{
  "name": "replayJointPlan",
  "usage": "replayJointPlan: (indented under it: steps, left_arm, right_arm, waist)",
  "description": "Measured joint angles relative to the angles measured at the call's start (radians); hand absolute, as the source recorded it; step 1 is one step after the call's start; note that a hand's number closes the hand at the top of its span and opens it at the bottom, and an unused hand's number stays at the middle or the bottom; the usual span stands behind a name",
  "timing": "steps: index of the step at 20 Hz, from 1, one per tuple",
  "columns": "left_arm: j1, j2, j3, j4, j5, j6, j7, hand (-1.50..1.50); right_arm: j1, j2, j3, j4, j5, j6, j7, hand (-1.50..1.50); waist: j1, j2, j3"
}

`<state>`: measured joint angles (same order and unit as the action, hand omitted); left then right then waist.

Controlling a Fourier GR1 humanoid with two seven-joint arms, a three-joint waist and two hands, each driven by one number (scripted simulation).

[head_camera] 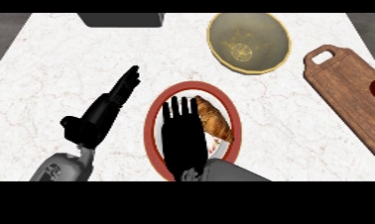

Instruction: Pick the bell pepper from the plate and place it in the bowl

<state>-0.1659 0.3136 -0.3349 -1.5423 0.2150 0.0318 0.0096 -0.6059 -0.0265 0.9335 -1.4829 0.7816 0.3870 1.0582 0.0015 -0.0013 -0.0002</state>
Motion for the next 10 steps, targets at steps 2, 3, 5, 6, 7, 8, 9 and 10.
replayJointPlan:
  steps: [2,3,5,6,7,8,9,10]
  left_arm:
    - [0.005,-0.014,-0.004,0.007,-0.015,-0.001,-0.010,0.00]
    - [-0.002,-0.017,-0.001,0.000,-0.020,0.000,0.004,0.00]
    - [0.003,-0.024,0.002,-0.009,-0.031,0.000,0.011,0.00]
    - [-0.008,-0.028,0.011,-0.012,-0.031,-0.002,0.026,0.00]
    - [-0.006,-0.028,0.019,-0.005,-0.030,-0.014,0.017,0.00]
    - [-0.006,-0.034,0.022,-0.007,-0.036,-0.014,0.020,0.00]
    - [-0.002,-0.033,0.025,-0.023,-0.040,-0.016,0.031,0.00]
    - [0.003,-0.040,0.023,-0.024,-0.045,-0.021,0.033,0.00]
  right_arm:
    - [0.013,0.004,-0.018,0.009,0.013,0.001,-0.011,-1.50]
    - [0.023,0.006,-0.026,0.017,0.021,-0.001,-0.019,-1.50]
    - [0.049,0.006,-0.040,0.028,0.045,0.003,-0.039,-1.50]
    - [0.046,0.008,-0.052,0.033,0.047,0.006,-0.047,-1.50]
    - [0.045,0.009,-0.064,0.042,0.052,0.009,-0.055,-1.50]
    - [0.049,0.011,-0.070,0.052,0.057,0.008,-0.061,-1.50]
    - [0.055,0.013,-0.073,0.063,0.069,0.003,-0.068,-1.50]
    - [0.074,0.007,-0.077,0.066,0.084,-0.003,-0.081,-1.50]
  waist:
    - [0.000,0.000,0.000]
    - [0.000,0.000,0.000]
    - [0.000,0.000,0.000]
    - [0.000,0.000,0.000]
    - [0.000,0.001,0.000]
    - [0.001,0.001,0.000]
    - [0.002,0.001,0.000]
    - [0.001,0.001,0.000]
